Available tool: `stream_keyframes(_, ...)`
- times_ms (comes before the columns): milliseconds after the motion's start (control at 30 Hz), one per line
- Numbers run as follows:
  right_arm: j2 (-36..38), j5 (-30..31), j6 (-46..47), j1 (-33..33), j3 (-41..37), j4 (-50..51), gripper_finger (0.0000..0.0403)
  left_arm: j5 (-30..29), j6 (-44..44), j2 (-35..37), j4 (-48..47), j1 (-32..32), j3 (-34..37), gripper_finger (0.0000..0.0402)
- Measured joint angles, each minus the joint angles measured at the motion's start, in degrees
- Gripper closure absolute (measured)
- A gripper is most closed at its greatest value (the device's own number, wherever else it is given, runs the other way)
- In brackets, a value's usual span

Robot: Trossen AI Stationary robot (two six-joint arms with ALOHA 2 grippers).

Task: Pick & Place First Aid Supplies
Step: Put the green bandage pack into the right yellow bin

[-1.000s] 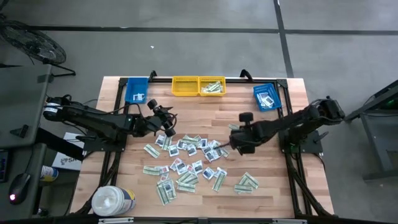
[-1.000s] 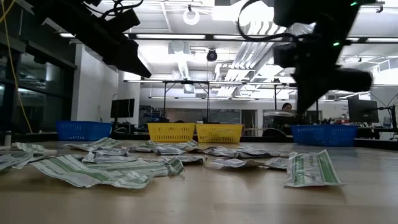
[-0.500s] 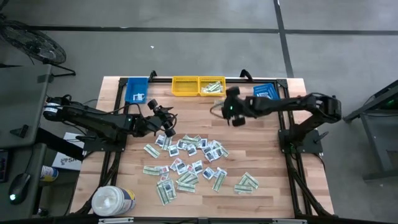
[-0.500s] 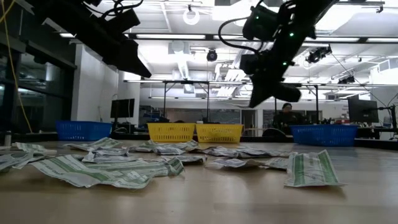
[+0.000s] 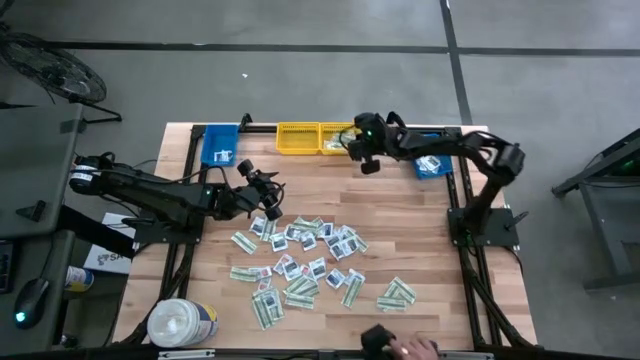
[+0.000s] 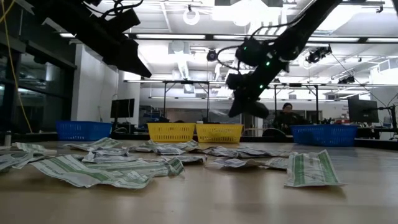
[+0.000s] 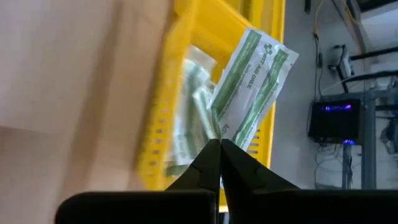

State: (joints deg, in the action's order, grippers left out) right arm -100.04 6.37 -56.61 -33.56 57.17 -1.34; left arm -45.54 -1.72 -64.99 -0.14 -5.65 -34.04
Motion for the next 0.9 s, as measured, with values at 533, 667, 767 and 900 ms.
stream_keyframes(533,-6.59,-0.76,1.72,-2.06,10.43,7.69,0.0377,0.02,0.42,0.0,0.0,0.0,0.0,0.0229)
stream_keyframes(667,-6.59,-0.94,3.8,-2.06,10.43,9.08,0.0346,0.06,0.42,0.0,0.0,0.0,0.0,0.0229)
stream_keyframes(767,-6.59,-0.39,7.6,-2.05,10.43,9.23,0.0317,0.06,0.42,0.0,0.0,0.0,0.0,0.0229)
stream_keyframes(900,-5.66,1.52,13.97,-2.04,10.4,9.47,0.028,0.1,0.42,0.0,0.02,0.0,0.0,0.0229)
